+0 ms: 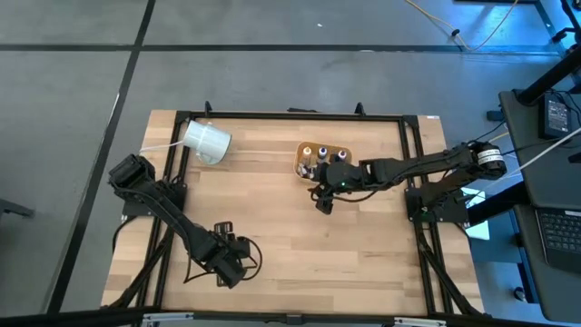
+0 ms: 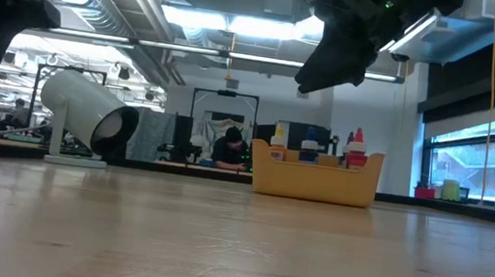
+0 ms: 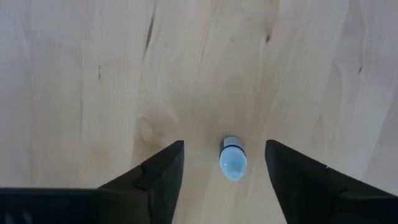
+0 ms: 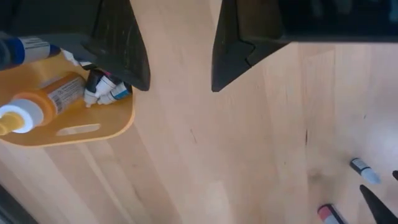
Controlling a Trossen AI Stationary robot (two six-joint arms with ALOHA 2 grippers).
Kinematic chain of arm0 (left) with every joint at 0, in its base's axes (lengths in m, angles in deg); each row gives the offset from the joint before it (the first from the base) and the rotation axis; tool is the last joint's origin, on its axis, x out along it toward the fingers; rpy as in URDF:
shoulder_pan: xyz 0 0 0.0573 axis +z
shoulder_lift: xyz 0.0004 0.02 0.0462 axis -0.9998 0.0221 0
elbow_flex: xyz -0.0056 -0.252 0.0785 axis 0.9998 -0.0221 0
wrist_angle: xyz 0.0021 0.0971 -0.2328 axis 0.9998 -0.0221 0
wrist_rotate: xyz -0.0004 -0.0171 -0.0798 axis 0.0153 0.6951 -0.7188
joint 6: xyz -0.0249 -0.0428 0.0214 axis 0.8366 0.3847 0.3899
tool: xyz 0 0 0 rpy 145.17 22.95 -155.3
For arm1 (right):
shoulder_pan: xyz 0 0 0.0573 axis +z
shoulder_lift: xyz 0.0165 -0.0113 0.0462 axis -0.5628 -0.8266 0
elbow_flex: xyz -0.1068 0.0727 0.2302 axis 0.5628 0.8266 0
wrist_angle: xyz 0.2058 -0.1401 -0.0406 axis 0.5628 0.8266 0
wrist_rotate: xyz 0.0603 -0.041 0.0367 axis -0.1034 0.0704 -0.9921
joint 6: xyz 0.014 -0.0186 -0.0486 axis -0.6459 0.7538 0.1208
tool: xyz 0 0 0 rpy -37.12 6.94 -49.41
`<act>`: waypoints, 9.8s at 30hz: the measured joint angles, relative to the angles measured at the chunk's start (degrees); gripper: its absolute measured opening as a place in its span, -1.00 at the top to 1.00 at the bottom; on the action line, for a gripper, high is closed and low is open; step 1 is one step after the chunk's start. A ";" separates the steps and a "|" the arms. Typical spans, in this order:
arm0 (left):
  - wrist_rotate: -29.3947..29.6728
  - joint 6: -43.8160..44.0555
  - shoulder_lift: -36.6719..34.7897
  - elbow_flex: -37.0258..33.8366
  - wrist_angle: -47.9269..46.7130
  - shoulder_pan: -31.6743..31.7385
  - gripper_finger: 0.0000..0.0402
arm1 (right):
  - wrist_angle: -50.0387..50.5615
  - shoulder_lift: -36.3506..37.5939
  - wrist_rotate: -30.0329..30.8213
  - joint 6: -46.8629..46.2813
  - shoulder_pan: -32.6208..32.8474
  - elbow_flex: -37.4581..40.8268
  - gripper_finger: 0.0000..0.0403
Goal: Pick & Place food coloring
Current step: Put the small black food coloring bottle into the yellow bin, then put the large pink food coloring bottles into the yellow bin
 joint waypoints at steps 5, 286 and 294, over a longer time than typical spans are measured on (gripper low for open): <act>-0.82 3.68 0.00 0.00 0.83 0.00 -0.12 | -0.01 0.00 0.00 -0.16 0.00 0.00 0.14; -17.24 28.93 -16.94 -4.24 -10.79 -2.29 -0.31 | -3.67 11.41 -4.55 1.55 2.86 0.02 0.14; -18.62 22.10 -16.65 -4.22 -13.02 -2.29 -0.31 | -3.42 11.41 -4.52 1.57 2.86 0.04 0.14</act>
